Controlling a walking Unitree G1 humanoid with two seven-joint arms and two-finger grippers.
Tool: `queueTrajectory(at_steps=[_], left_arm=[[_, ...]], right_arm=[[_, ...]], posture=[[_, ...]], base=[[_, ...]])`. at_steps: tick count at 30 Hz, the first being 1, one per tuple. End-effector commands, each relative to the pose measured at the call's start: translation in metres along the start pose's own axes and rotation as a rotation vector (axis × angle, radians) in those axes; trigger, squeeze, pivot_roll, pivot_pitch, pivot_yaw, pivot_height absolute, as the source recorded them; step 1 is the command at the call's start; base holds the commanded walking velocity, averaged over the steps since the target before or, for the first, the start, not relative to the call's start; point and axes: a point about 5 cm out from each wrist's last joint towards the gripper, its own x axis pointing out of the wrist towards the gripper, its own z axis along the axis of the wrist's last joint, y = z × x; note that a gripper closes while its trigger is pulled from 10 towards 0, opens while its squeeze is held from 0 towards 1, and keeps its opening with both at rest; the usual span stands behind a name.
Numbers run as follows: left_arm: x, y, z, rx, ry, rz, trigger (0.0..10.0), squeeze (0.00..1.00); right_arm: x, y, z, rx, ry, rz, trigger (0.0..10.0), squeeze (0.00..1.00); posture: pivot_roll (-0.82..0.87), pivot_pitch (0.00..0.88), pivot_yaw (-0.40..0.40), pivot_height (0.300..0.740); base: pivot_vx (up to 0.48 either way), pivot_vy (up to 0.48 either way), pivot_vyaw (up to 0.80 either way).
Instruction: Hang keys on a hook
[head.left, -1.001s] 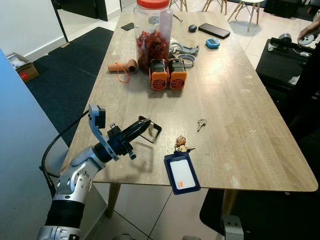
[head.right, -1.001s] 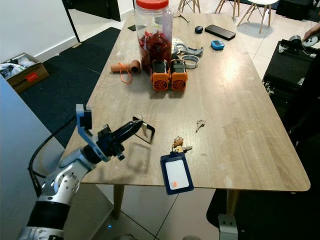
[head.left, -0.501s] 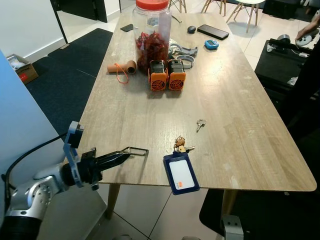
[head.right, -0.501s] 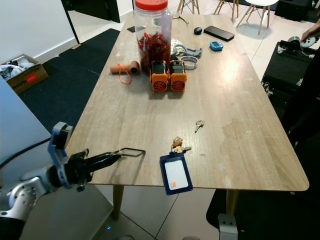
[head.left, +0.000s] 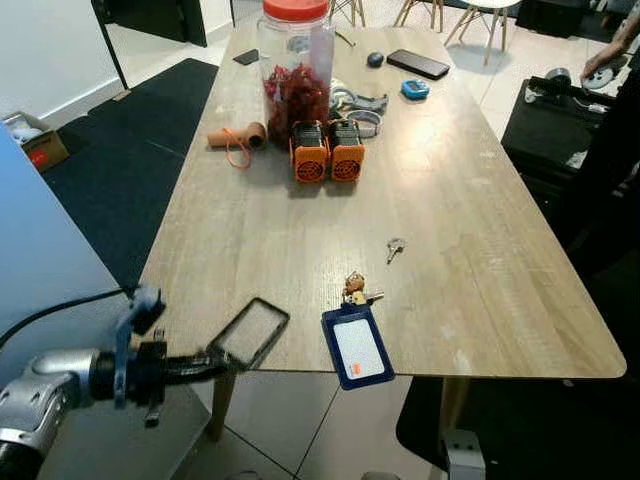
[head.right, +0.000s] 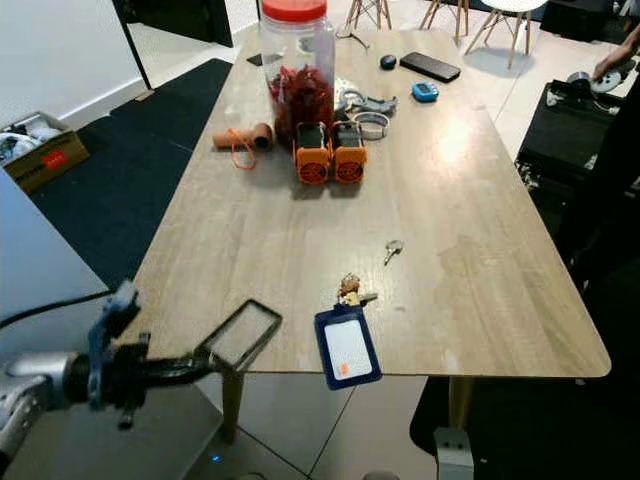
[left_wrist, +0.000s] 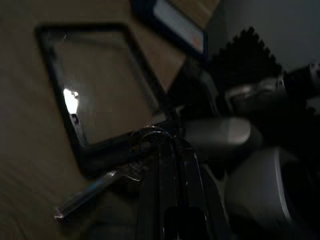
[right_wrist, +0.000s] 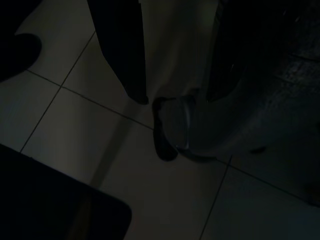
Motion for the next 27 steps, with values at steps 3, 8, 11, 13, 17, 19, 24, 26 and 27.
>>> queueTrajectory(at_steps=[3,8,11,13,17,19,24,26,27], left_arm=[[-0.007,-0.003,-0.008,0.014,0.098,-0.009,0.0,0.00],[-0.012,-0.003,-0.022,0.049,0.226,-0.021,0.0,0.00],[-0.015,-0.003,-0.030,0.068,0.303,-0.024,0.0,0.00],[-0.022,-0.003,-0.048,0.092,0.434,-0.023,0.0,0.00],[-0.025,-0.003,-0.058,0.099,0.482,-0.011,0.0,0.00],[-0.025,-0.002,-0.062,0.109,0.504,-0.003,0.0,0.00],[-0.027,-0.001,-0.071,0.124,0.554,0.018,0.0,0.00],[-0.026,0.000,-0.077,0.126,0.565,0.036,0.0,0.00],[-0.025,0.002,-0.086,0.140,0.582,0.075,0.0,0.00]], right_arm=[[-0.002,-0.001,-0.007,0.005,0.022,-0.001,10.0,0.00],[-0.002,-0.001,-0.007,0.003,0.022,0.000,10.0,0.00],[-0.002,-0.002,-0.006,0.003,0.022,0.001,10.0,0.00],[-0.001,-0.002,-0.006,0.003,0.020,0.002,10.0,0.00],[-0.001,-0.002,-0.005,0.004,0.019,0.001,10.0,0.00],[-0.001,-0.002,-0.005,0.003,0.018,0.001,10.0,0.00],[-0.001,-0.002,-0.004,0.002,0.018,0.002,10.0,0.00],[-0.001,-0.001,-0.004,0.002,0.017,0.002,10.0,0.00],[-0.001,-0.001,-0.003,0.003,0.016,0.002,10.0,0.00]], posture=[[0.04,0.050,0.001,0.740],[0.04,0.052,-0.001,0.740],[0.04,0.053,-0.002,0.740],[0.04,0.056,-0.001,0.740],[0.04,0.057,-0.004,0.740],[0.04,0.057,-0.006,0.740],[0.04,0.056,-0.005,0.740],[0.04,0.056,-0.005,0.740],[0.04,0.057,-0.005,0.740]], base=[[0.000,0.000,0.00],[0.000,0.000,0.00],[0.000,0.000,0.00],[0.000,0.000,0.00],[0.000,0.000,0.00],[0.000,0.000,0.00],[0.000,0.000,0.00],[0.000,0.000,0.00],[0.000,0.000,0.00]])
